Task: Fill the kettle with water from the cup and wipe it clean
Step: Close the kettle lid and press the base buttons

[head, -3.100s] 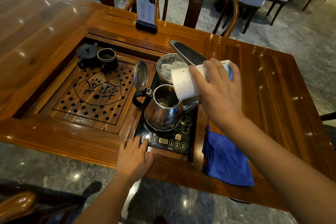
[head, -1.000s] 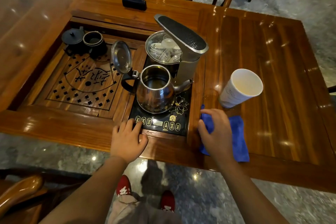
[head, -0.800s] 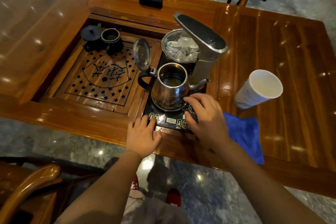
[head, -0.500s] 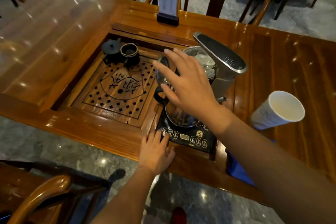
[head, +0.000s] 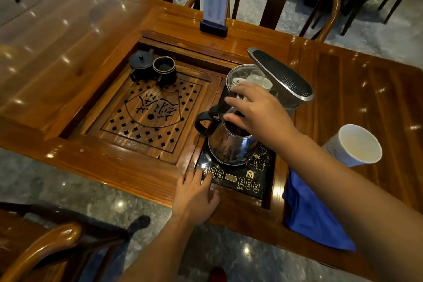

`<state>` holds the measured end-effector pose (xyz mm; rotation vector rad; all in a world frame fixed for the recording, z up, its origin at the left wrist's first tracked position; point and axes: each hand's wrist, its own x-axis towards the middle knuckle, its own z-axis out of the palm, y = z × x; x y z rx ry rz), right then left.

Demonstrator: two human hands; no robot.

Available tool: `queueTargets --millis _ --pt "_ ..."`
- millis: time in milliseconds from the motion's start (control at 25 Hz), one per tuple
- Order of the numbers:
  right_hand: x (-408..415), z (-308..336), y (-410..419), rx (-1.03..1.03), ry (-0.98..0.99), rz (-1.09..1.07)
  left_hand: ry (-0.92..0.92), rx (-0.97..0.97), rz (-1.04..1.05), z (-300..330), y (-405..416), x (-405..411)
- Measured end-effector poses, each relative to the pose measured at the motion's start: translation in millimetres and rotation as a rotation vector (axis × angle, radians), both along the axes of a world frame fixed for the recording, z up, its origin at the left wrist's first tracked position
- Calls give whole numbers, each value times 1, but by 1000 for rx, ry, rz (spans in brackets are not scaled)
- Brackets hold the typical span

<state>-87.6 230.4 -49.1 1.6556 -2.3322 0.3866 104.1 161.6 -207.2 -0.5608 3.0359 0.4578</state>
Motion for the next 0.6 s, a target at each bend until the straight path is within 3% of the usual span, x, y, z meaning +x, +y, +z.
queueTargets --millis 240,360,600 --pt "-1 -28 29 -104 -60 -74 11 -21 -2 0 0 -1" --pt "-1 -48 41 -51 -155 -137 29 -34 1 -2 0 0" --pt "5 -55 38 70 -168 -151 39 -51 -8 -3 1 0"
